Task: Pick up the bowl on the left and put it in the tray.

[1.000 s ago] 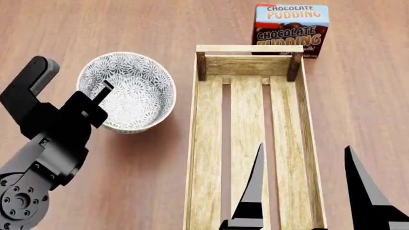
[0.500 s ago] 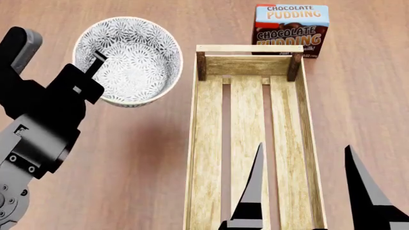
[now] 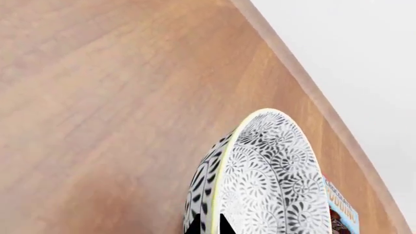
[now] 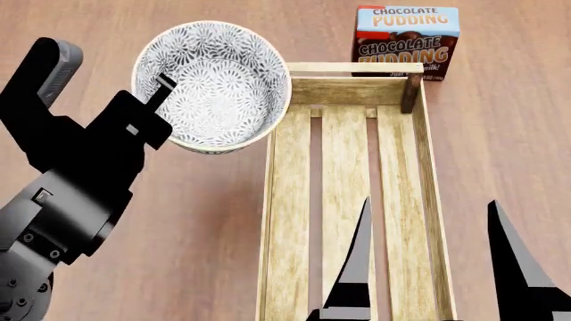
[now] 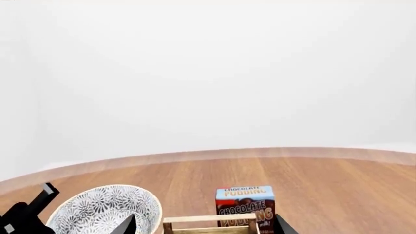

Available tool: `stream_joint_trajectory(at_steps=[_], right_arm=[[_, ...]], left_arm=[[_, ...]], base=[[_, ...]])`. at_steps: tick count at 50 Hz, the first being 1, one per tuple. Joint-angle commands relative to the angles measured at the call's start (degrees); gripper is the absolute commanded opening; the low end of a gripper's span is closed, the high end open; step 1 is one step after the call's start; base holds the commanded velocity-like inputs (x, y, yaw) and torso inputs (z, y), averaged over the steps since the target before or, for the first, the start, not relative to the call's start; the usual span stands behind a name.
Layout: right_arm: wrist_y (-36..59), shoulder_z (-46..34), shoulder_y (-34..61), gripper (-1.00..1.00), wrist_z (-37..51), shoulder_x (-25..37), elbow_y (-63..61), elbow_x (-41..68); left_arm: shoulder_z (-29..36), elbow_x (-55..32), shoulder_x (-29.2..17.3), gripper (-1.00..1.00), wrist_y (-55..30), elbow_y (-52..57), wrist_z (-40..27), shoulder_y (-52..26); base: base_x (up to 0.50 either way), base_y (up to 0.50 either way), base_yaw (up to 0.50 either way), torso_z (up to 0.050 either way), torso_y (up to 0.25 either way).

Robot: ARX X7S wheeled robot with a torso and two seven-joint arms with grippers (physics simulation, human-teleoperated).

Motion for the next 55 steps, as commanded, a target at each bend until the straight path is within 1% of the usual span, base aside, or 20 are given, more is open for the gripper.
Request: stream_joint_trajectory(at_steps=[1, 17, 29, 49, 55], right_arm=[[-0.38, 1.57, 0.07, 1.00, -0.78, -0.86, -0.77, -0.23], [-0.67, 1.43, 0.05, 1.00, -0.45, -0.53, -0.69, 0.00], [-0.63, 1.55, 0.15, 1.00, -0.03, -0.12, -0.90, 0.36], [-0.46, 1.50, 0.39, 1.00, 0.71, 0.47, -1.46, 0.84], [-0.51, 1.47, 0.42, 1.00, 0.87, 0.66, -1.45, 0.91]], left_arm=[[-0.34, -3.49, 2.21, -1.00, 3.84, 1.53, 3.92, 0.76], [2.12, -4.88, 3.39, -1.00, 5.08, 1.41, 4.25, 1.77], [5.61, -5.71, 4.38, -1.00, 6.68, 1.25, 5.06, 3.02], [10.61, -9.57, 4.59, -1.00, 9.64, 2.51, 6.07, 5.13], [12.35, -11.14, 4.87, -1.00, 10.68, 3.03, 5.70, 4.54]], base=[[0.00, 0.00, 0.00, 0.000, 0.000], [0.00, 0.00, 0.00, 0.000, 0.000], [0.00, 0.00, 0.00, 0.000, 0.001], [0.00, 0.00, 0.00, 0.000, 0.000], [0.00, 0.00, 0.00, 0.000, 0.002]])
